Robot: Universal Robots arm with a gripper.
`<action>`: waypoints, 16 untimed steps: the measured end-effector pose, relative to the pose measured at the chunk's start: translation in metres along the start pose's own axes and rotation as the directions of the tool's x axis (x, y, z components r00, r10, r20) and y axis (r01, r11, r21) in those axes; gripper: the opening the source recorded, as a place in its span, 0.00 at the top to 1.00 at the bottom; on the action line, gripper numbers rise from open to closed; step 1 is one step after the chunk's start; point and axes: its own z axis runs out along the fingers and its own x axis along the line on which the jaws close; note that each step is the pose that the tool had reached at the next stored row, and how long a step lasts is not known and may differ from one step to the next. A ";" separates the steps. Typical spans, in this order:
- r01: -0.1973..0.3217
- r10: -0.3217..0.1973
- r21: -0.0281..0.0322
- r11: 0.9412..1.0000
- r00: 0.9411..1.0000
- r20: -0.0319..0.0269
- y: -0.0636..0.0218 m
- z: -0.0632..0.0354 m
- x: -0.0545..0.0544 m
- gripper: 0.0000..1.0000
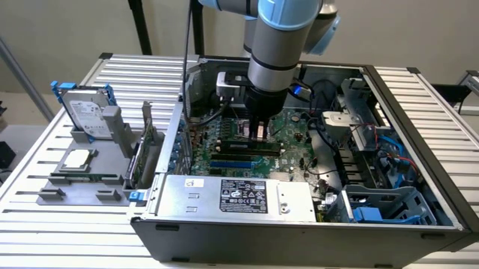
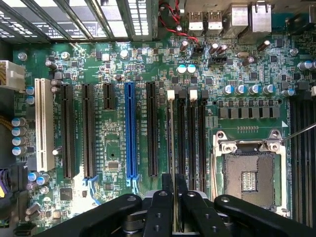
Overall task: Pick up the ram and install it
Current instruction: 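Insert the ram into the slot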
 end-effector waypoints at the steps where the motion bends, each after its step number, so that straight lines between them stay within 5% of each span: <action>1: 0.000 0.000 0.000 1.000 1.000 0.000 0.0000 0.0003 0.000 0.86; 16: -0.002 0.002 0.000 1.000 1.000 0.000 -0.0010 0.0024 0.000 0.86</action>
